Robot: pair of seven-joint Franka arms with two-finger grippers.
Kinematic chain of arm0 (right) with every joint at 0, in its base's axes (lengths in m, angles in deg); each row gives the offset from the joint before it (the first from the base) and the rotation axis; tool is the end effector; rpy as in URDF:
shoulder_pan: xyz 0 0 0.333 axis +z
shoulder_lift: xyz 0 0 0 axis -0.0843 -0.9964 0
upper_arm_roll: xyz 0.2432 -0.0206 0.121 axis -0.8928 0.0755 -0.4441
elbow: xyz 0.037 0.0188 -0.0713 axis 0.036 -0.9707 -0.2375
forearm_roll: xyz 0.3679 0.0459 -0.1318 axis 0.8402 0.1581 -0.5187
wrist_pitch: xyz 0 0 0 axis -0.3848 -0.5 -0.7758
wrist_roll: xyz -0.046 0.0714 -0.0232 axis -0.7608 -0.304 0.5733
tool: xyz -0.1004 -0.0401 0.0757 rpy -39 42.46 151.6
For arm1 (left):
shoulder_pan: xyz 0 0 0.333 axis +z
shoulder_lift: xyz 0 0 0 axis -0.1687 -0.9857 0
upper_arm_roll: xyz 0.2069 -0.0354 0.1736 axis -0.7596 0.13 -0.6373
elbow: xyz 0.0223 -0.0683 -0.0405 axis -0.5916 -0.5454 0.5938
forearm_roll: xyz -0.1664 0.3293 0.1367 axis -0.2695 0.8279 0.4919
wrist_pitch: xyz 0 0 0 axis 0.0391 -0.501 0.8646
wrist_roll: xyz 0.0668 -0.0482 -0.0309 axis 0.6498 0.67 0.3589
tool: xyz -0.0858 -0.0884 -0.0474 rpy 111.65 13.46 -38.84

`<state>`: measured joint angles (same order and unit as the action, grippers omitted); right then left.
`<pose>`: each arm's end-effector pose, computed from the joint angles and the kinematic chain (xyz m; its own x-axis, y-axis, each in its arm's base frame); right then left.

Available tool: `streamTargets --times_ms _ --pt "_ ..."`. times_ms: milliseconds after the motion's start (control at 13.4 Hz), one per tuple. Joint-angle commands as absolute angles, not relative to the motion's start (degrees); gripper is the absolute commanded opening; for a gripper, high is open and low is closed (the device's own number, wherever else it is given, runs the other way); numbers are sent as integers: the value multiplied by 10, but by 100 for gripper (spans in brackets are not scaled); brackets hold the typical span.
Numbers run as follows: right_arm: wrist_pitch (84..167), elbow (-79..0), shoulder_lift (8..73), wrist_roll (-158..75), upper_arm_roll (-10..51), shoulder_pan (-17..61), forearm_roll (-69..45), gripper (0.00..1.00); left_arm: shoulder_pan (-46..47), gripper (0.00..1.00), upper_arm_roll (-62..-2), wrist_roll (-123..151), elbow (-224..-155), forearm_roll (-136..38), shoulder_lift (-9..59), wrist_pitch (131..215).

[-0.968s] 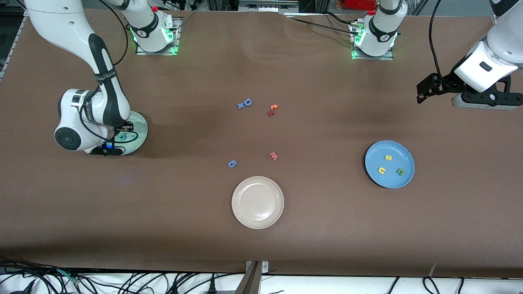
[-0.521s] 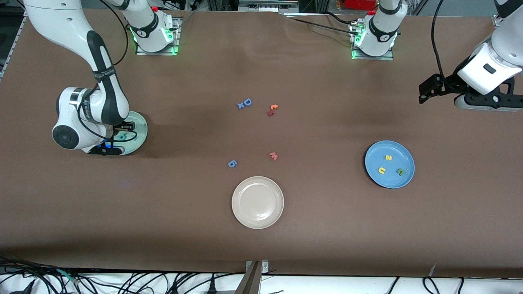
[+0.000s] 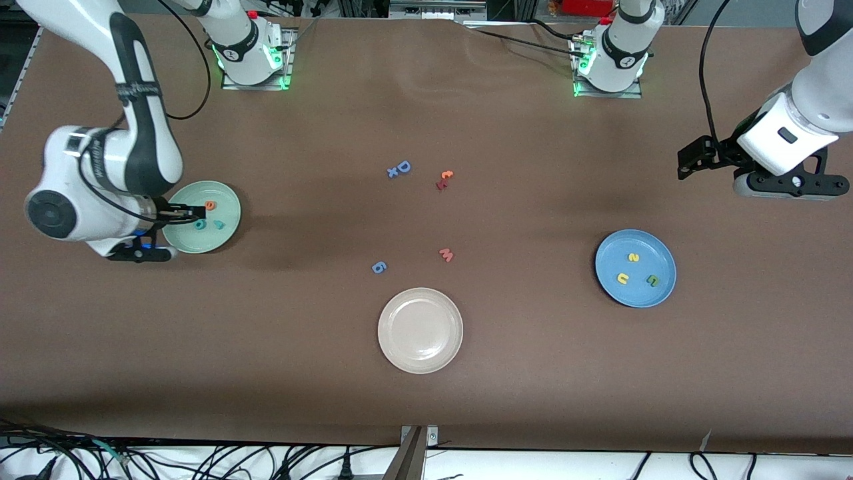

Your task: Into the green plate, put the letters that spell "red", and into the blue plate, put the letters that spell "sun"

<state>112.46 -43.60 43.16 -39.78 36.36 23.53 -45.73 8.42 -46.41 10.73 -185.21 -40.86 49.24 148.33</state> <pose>0.5747 -0.0120 0.2730 0.9404 -0.0193 -0.3396 0.0008 -0.9983 0.0589 0.5548 -0.0525 0.5043 0.9964 -0.0387 -0.0759 -0.0382 -0.9992 0.0084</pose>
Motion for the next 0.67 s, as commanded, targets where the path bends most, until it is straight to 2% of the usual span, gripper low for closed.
streamTargets --times_ms 0,298,596 --pt "1068 -364 443 -398 366 238 -454 99 84 100 -466 106 -1830 -415 486 1467" --pt "1014 -306 499 -399 360 240 -455 99 81 100 -466 113 -1822 -415 484 1467" --pt "1012 -285 508 -402 361 244 -456 99 79 100 -465 109 -1811 -415 482 1465"
